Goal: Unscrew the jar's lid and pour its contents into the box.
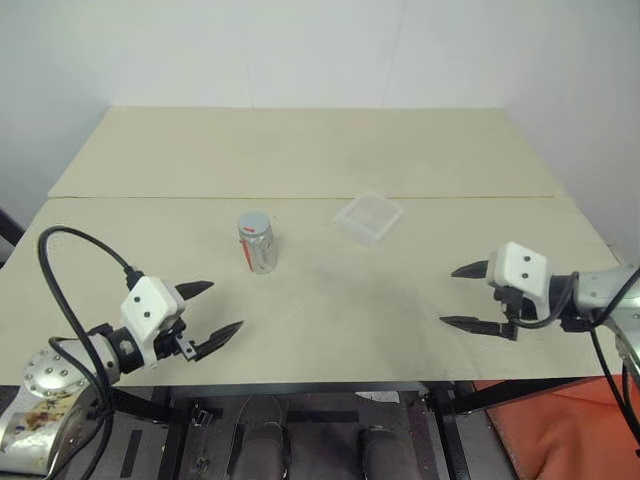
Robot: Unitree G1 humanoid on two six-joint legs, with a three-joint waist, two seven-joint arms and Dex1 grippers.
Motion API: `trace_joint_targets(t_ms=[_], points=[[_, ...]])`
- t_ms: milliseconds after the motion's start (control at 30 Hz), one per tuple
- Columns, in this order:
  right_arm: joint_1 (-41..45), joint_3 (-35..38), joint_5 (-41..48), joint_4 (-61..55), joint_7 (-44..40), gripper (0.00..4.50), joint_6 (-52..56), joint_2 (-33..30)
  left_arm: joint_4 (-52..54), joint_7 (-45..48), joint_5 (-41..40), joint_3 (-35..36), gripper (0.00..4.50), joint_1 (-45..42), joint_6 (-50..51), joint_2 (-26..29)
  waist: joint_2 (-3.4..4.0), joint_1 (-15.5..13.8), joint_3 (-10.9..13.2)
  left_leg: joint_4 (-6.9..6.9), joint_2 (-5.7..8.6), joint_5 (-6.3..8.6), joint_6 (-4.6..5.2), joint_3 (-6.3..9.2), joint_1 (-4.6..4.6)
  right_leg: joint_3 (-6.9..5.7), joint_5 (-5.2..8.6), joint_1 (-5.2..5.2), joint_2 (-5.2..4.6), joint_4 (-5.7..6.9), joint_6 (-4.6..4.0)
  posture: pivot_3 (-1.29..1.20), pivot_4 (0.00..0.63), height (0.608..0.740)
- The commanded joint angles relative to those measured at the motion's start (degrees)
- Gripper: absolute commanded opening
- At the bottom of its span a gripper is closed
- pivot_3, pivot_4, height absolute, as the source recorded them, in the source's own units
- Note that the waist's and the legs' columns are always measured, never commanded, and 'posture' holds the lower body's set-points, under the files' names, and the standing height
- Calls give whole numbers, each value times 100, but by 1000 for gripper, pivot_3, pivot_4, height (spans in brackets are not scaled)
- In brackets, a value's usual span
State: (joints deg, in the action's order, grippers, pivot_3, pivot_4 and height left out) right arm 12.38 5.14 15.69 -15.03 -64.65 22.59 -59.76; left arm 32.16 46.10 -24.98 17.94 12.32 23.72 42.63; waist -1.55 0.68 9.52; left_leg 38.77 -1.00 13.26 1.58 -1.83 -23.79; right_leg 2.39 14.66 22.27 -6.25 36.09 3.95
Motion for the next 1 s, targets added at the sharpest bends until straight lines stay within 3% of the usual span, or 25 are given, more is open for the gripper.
trace_joint_targets(t_ms=[33, 333, 467, 667, 1000], points=[[150, 54, -42, -11, -4, 4500, -141, -68, 170, -71, -35, 143, 4461, 3, -165, -49, 0, 0, 0, 0, 0, 0, 0, 0, 0, -1, 0, 0, 0, 1, 0, 0, 150, 740], [63, 144, -48, -2, -67, 4500, -204, -62, 89, -118, -18, 142, 4461, -84, -263, -95, 0, -2, 0, 1, 0, 0, 0, 0, 0, 0, 0, -1, 0, 1, 0, 0, 150, 740], [76, 260, 299, -78, -6, 4500, -160, 257, -287, -565, 212, 89, 4461, -380, -806, -617, 0, -5, 0, 1, 0, 0, 0, 2, 1, -1, -1, -3, 0, 1, 1, 0, 150, 740], [58, -23, 243, -325, 236, 4500, -73, 605, -1618, -1126, 1045, -505, 4461, -910, -2167, -1615, 1, -23, -2, 4, 5, 0, 0, 2, 1, 0, -4, -5, 0, 3, 5, 0, 150, 740], [42, -60, 282, -660, 438, 4500, 136, 723, -3604, -1001, 1339, -1044, 4461, -2079, -3383, -2100, 1, -89, -1, 9, 9, 0, 0, 4, -2, 0, -7, -4, -1, 4, 9, 0, 150, 740]])
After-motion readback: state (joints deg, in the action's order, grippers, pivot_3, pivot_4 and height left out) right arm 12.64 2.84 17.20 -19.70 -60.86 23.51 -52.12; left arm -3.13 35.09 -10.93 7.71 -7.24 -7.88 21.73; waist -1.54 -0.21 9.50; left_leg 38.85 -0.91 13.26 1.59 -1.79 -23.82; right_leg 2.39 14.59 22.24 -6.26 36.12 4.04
